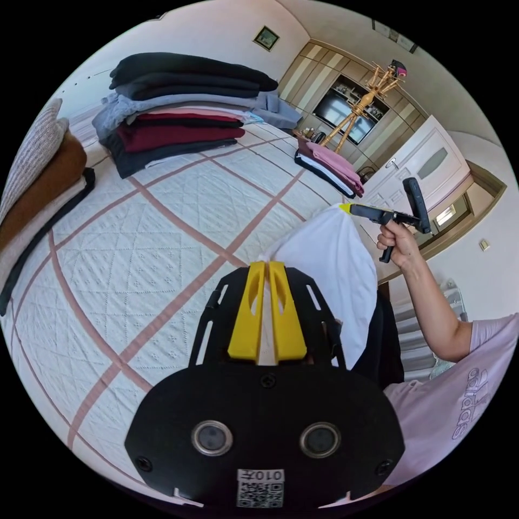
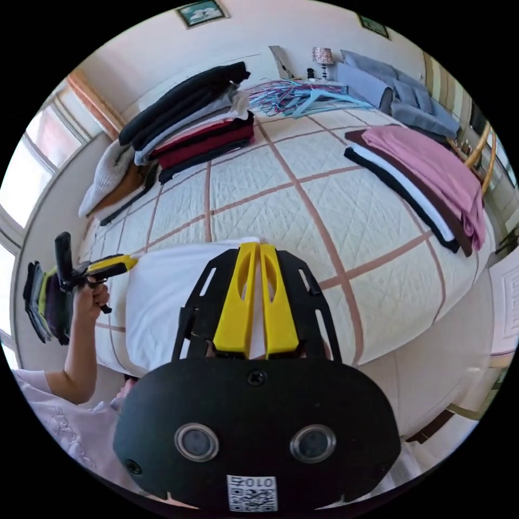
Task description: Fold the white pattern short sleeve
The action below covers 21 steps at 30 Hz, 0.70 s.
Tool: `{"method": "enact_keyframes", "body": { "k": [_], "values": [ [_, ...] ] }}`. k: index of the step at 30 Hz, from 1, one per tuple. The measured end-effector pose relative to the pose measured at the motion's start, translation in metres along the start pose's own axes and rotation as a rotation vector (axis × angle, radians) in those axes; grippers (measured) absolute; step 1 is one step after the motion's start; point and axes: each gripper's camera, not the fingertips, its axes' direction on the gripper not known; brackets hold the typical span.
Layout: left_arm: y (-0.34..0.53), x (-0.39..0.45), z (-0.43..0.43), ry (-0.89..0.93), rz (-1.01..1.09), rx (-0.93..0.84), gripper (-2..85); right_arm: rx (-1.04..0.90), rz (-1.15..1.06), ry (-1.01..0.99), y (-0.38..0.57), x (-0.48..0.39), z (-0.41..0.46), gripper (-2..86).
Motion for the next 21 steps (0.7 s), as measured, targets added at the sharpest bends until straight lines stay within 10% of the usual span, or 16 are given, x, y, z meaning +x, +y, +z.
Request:
{"method": "enact_keyframes", "body": {
  "k": [6, 21],
  "values": [
    [-0.003, 0.008, 0.003, -0.019, 0.004, 0.007, 1.9, 0.031, 0.134, -0.322, 0.021, 0.058, 0.020, 3.9],
    [0.089, 0.187, -0.011, -0.201, 0.478, -0.088, 4.9, -0.009, -0.076, -0.174, 0.139, -0.006, -0.014, 4.8]
  ]
}}
